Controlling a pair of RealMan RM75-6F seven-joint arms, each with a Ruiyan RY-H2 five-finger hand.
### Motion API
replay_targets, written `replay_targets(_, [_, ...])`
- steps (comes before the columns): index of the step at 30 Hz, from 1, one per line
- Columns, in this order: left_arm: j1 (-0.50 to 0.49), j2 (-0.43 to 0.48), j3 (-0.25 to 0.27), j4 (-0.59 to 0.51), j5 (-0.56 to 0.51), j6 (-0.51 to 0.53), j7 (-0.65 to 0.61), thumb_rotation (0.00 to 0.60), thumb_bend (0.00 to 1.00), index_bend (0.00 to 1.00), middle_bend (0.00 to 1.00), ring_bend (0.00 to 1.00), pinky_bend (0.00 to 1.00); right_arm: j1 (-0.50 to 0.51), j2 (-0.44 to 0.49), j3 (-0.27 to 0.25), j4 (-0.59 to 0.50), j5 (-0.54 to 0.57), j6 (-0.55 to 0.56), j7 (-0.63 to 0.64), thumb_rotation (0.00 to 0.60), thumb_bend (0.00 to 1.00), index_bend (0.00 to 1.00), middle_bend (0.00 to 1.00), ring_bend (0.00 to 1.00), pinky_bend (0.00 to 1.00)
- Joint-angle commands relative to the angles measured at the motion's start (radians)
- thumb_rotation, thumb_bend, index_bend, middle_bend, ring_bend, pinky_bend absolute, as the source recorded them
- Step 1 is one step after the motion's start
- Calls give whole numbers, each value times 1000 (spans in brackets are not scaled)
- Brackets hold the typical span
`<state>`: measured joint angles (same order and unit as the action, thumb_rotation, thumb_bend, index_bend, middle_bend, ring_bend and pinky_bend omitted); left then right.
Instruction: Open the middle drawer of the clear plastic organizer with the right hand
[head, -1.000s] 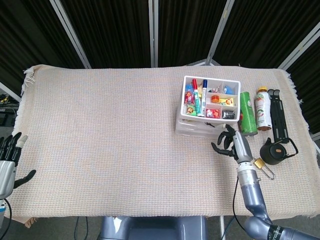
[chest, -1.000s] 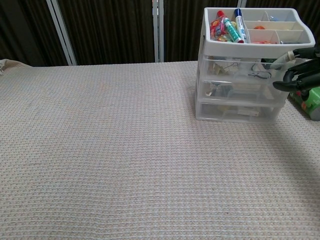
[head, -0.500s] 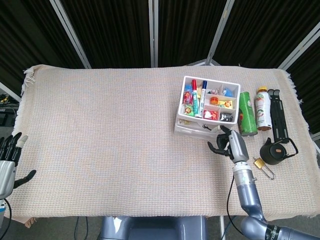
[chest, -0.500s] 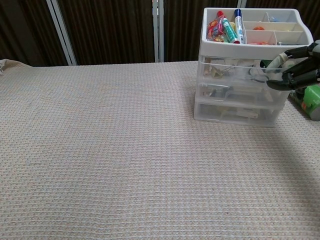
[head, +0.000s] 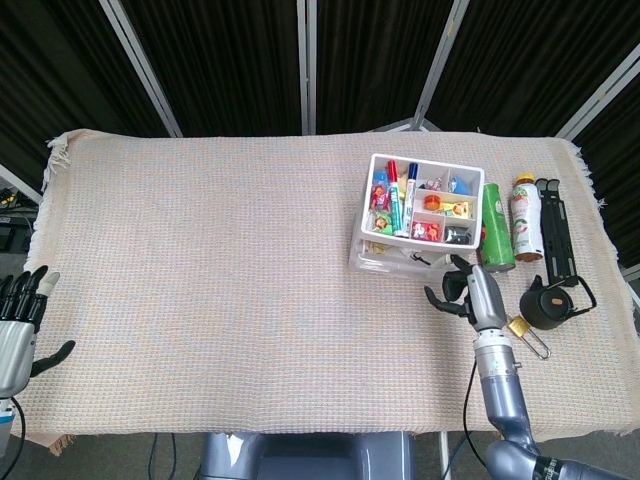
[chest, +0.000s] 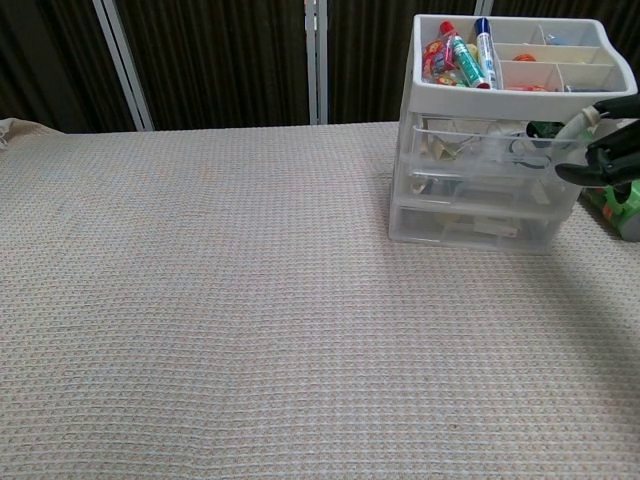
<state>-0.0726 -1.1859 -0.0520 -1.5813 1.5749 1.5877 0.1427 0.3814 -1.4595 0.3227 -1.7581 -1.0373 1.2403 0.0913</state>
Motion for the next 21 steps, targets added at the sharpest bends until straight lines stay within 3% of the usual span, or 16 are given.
replay_targets(1, [-1, 0, 1, -1, 3, 0, 1, 600, 171, 0, 0, 0, 0, -15, 3, -14, -3, -19, 12, 14, 600, 231, 558, 671, 737, 664])
replay_targets(21, [-1, -7, 10, -5, 21, 4, 19, 600, 171, 0, 0, 0, 0, -91, 18, -80, -20, -128, 75, 68, 600, 230, 567, 670, 737, 664])
